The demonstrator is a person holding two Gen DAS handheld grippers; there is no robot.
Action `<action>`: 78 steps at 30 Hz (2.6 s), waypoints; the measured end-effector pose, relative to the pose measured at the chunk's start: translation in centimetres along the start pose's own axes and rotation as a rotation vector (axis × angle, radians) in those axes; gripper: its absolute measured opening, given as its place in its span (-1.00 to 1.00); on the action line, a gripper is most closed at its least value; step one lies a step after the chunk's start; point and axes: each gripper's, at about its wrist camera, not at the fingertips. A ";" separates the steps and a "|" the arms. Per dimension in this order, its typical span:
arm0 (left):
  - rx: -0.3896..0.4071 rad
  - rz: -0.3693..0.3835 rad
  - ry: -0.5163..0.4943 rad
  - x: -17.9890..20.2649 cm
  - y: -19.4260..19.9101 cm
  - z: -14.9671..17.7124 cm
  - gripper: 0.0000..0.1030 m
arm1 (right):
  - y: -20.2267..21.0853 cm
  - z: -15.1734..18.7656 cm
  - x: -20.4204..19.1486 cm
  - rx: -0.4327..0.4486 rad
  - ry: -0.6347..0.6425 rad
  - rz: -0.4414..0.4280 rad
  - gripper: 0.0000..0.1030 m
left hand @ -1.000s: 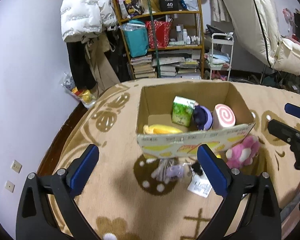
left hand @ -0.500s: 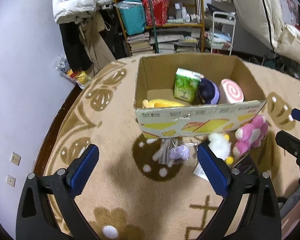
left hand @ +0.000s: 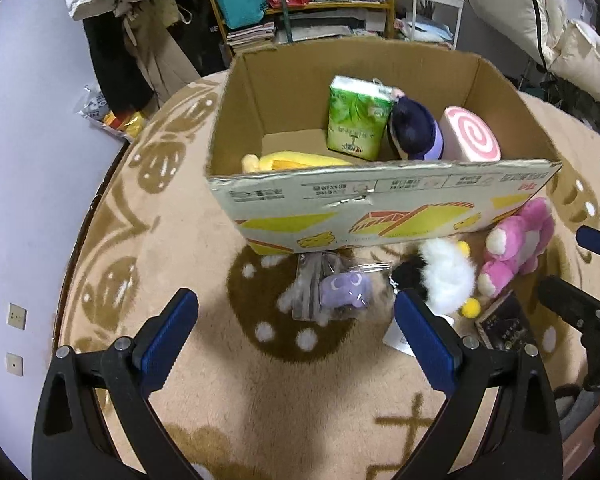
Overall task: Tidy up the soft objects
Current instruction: 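Move both grippers down toward the loose items in front of the box, then close the left gripper on the bagged purple toy while the right closes on the black tissue pack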
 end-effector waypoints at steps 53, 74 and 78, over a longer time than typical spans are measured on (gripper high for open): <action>-0.156 0.051 0.003 1.3 -9.1 -0.8 0.90 | -8.9 3.0 -5.4 -0.305 0.066 -0.030 0.91; -0.141 0.026 -0.056 5.1 -8.4 1.1 0.88 | -8.9 3.1 -5.9 -0.316 0.088 -0.023 0.91; -0.141 0.033 -0.051 5.2 -8.0 1.3 0.76 | -9.0 3.3 -6.5 -0.314 0.106 -0.021 0.74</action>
Point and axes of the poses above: each gripper's, at about its wrist camera, not at the fingertips, and y roughly against the way its jaws point, x to its right, z to its underside, and after that the axes turned 14 degrees about y, right-handed
